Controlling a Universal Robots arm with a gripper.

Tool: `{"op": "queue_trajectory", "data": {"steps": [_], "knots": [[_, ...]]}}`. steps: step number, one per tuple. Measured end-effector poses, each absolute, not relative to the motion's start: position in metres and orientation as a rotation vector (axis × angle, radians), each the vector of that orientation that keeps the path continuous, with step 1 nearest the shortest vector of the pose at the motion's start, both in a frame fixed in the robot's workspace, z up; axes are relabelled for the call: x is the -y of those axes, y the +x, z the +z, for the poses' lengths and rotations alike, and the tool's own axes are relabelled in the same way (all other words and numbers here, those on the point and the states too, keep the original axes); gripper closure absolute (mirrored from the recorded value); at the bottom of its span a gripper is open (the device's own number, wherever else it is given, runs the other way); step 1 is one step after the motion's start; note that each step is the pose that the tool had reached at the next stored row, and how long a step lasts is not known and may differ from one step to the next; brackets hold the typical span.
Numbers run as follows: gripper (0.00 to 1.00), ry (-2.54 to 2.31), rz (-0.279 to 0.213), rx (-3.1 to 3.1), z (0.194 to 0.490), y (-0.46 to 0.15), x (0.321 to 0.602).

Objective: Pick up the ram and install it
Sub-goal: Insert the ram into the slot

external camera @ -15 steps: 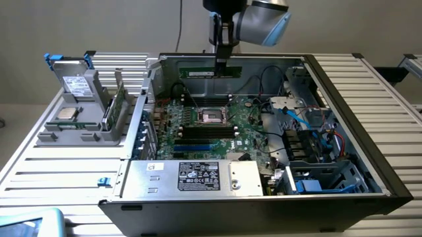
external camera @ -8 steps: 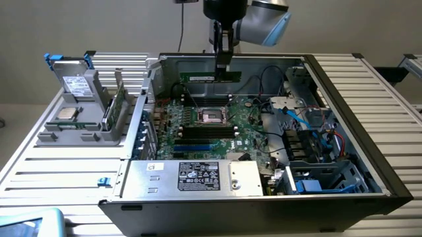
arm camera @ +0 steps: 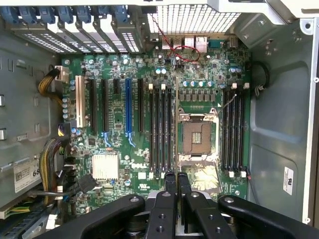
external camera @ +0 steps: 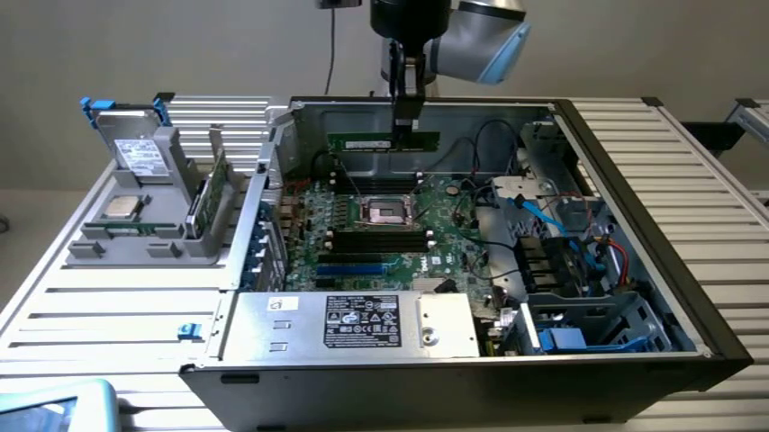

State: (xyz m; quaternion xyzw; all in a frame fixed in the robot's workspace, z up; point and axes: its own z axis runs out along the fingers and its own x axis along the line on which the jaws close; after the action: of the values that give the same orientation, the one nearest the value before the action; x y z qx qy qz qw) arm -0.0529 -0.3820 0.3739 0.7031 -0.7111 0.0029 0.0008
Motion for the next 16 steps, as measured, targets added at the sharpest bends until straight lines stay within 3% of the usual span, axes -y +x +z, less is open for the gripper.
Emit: {"op": "queue_trajectory", "data": {"steps": [16], "knots": [[0.87, 2.207, 0.007, 2.232, 0.362, -0.053, 0.385]]}}
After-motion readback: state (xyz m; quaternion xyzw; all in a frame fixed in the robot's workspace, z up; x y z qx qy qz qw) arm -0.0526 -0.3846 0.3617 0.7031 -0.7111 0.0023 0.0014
